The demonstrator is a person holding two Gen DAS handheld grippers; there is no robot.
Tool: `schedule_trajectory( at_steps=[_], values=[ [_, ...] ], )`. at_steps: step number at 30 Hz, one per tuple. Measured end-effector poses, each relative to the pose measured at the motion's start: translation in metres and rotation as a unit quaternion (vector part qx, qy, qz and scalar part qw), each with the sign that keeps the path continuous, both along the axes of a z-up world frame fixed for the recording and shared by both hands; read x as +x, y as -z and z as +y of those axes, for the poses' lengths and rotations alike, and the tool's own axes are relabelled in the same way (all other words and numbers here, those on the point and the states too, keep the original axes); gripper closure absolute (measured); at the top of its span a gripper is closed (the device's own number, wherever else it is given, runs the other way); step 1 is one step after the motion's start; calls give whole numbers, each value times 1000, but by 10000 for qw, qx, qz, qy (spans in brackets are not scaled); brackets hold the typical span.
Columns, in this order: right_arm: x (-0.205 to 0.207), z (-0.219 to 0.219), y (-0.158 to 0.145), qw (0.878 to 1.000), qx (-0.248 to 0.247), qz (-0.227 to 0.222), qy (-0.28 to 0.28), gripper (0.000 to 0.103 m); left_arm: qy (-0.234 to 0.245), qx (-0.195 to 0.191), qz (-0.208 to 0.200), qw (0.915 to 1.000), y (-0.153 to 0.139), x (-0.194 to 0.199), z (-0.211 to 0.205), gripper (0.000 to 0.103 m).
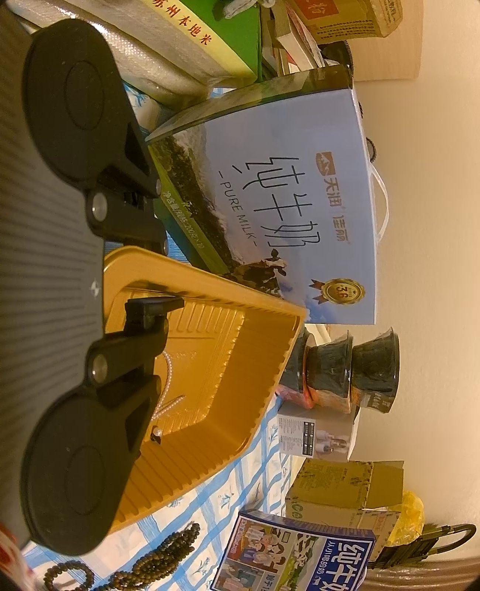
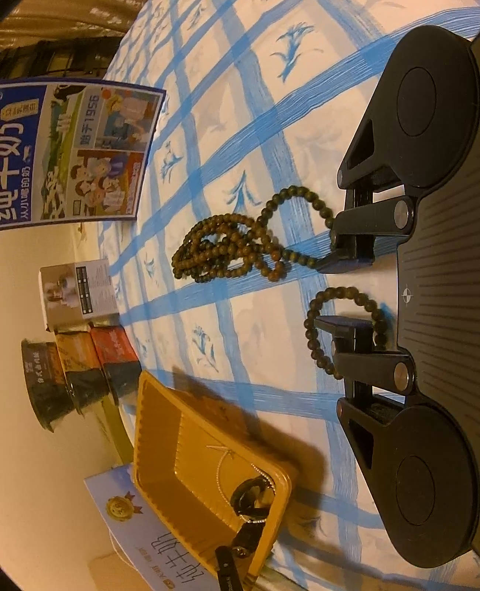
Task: Organize jewelry
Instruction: 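Grasp the small brown bead bracelet with the right gripper, then carry the bead bracelet over the tray and open the right gripper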
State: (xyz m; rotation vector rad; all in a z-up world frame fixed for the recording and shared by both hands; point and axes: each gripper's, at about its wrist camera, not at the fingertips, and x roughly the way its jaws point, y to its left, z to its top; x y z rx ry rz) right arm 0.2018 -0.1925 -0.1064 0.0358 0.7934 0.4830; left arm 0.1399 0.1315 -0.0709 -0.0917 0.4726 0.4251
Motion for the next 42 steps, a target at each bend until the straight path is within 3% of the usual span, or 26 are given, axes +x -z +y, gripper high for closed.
schedule_trajectory(
  at_steps=[14,15,16,19,23,29,37,42],
  values=[
    [12,17,13,9983,-431,-158,-372,77,16,13,0,10000,-1,2,-1,93],
    [11,19,14,9977,-491,-205,-419,81,10,9,3,10000,-1,2,-1,93],
    [11,21,14,9970,-534,-241,-505,94,6,5,6,10000,-1,2,-1,93],
    [9,25,14,9950,-676,-330,-653,96,5,-12,7,10000,-2,2,-1,93],
    [11,18,4,9982,-214,-238,-501,96,10,-15,1,10000,-2,1,0,93],
    [17,11,-36,9969,694,-282,-254,96,6,-27,-8,10000,-2,0,1,93],
    [38,32,-73,9781,2049,-172,-331,96,5,-39,-11,10000,-1,-1,1,93],
    [52,72,-72,9684,2402,44,-677,96,14,-46,-8,10000,-1,0,0,93]
  ],
)
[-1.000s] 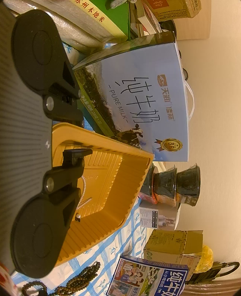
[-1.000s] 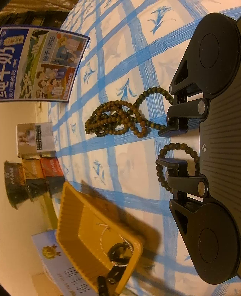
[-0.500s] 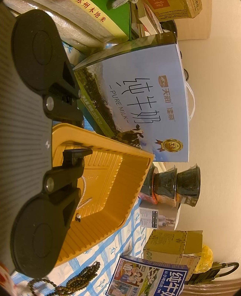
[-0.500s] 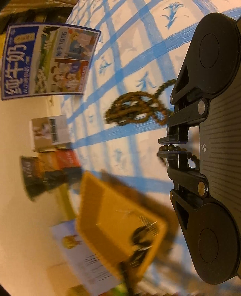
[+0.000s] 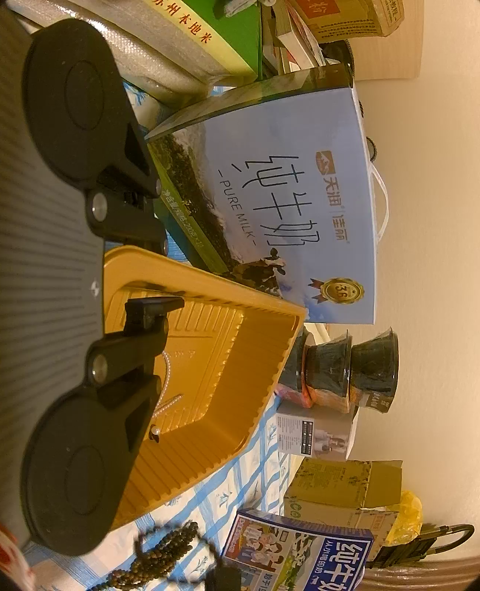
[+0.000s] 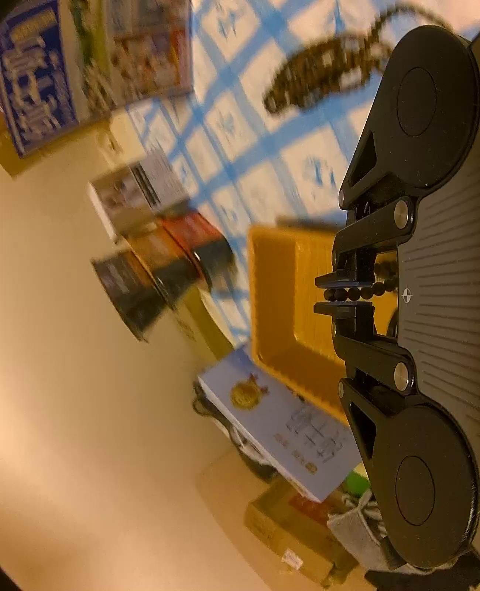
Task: Organize jewelry
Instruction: 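Carry the bead bracelet over the tray and open the right gripper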
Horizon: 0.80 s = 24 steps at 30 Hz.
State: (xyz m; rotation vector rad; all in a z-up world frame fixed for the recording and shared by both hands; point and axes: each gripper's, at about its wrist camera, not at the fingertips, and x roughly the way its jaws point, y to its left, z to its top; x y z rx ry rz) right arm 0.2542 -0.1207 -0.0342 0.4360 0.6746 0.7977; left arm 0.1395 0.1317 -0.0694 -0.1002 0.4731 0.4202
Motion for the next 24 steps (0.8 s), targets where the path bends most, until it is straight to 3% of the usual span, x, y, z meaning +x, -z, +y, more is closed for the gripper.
schedule_trajectory(
  at_steps=[7,10,11,12,14,19,24],
  values=[
    [5,56,20,9988,-445,-86,-192,96,31,15,19,10000,-1,1,-1,93],
    [5,62,21,9993,-319,-174,-122,94,31,23,21,10000,0,1,-1,93],
    [5,62,19,9992,-295,-228,-140,88,26,22,24,10000,0,1,-1,93],
    [3,60,17,9991,-268,-313,-140,73,23,10,25,10000,0,2,0,93],
    [0,54,14,9988,-248,-409,-69,53,11,5,30,10000,0,2,0,93],
    [-6,25,18,9987,-440,-240,116,53,-7,-2,31,10000,1,1,1,93],
    [-15,-16,34,9935,-992,-151,533,53,-25,-19,39,10000,3,0,2,93]
  ],
)
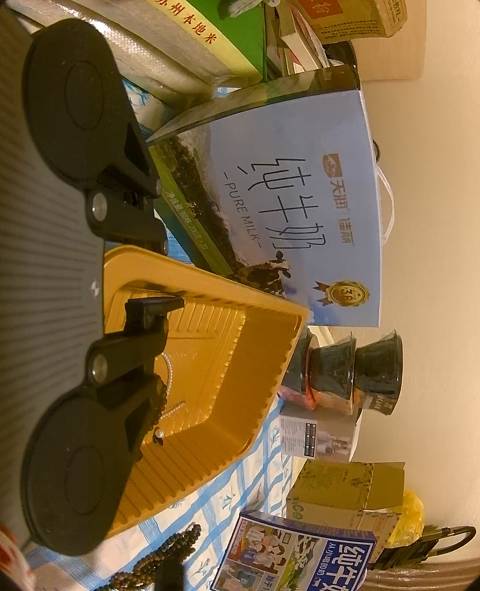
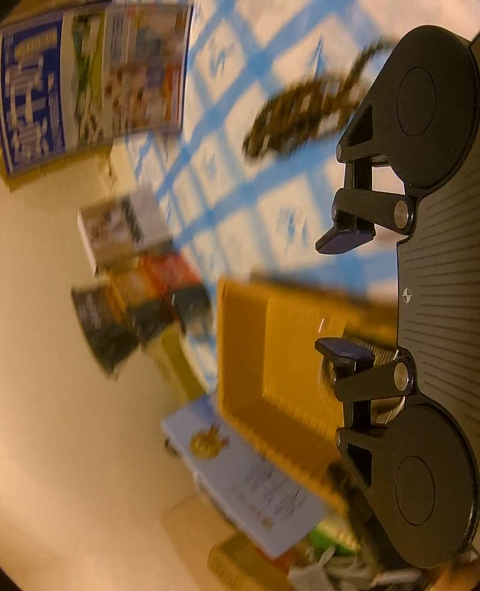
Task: Organize jewelry
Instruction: 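Carry the bead bracelet over the tray and open the right gripper, then grasp the long dark bead strand with the right gripper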
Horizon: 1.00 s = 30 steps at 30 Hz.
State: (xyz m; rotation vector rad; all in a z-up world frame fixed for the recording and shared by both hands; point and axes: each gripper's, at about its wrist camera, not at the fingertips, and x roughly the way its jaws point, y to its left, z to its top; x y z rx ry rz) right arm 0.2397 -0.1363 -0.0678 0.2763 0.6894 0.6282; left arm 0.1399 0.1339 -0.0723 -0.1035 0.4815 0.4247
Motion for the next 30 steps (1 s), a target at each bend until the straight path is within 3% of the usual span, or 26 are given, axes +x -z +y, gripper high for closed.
schedule_trajectory(
  at_steps=[6,14,30],
  values=[
    [7,-51,19,9972,-514,67,534,53,-3,2,2,10000,0,0,0,93],
    [25,-81,34,9911,-1064,43,800,53,-1,4,5,10000,0,0,0,93],
    [63,-56,52,9879,-1350,80,762,56,25,42,6,10000,-2,3,0,93]
  ],
)
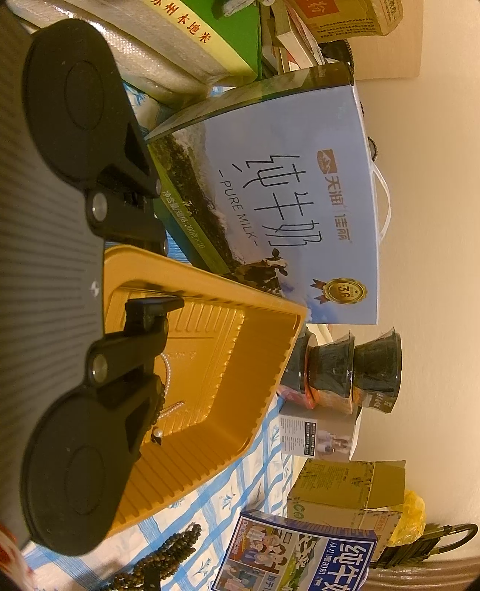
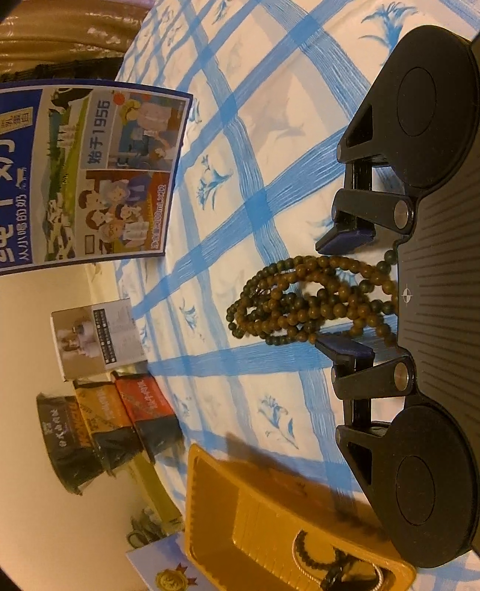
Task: Organize jewelry
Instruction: 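Grasp the long dark bead strand with the right gripper, then carry the bead strand over the orange tray and open the right gripper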
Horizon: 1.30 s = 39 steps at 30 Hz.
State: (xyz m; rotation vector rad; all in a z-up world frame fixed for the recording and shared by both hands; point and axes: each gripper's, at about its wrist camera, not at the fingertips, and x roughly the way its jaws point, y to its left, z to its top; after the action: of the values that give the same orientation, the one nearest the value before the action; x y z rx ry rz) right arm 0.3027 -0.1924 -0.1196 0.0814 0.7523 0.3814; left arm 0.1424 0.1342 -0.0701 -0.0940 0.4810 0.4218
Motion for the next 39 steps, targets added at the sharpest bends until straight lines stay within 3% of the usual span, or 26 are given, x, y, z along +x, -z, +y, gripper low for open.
schedule_trajectory(
  at_steps=[1,3,8,15,30,34,39],
  values=[
    [2,0,2,10000,12,25,17,69,3,3,2,10000,0,0,0,93],
    [3,-4,3,9999,114,44,-10,80,4,0,2,10000,0,1,0,93],
    [-1,-12,-2,9997,142,113,-135,89,3,-8,-5,10000,0,1,0,93],
    [-11,-28,-31,9992,362,-121,-152,89,7,-4,-5,10000,-1,1,0,93],
    [-25,-36,-142,9896,963,-882,-596,89,21,-13,-60,10000,-1,-1,-3,93],
    [-30,-20,-157,9846,1284,-847,-835,89,19,-33,-74,10000,-1,-2,-3,94],
    [-33,12,-154,9764,1744,-520,-1161,89,21,-42,-74,10000,-2,-2,-2,94]
  ],
)
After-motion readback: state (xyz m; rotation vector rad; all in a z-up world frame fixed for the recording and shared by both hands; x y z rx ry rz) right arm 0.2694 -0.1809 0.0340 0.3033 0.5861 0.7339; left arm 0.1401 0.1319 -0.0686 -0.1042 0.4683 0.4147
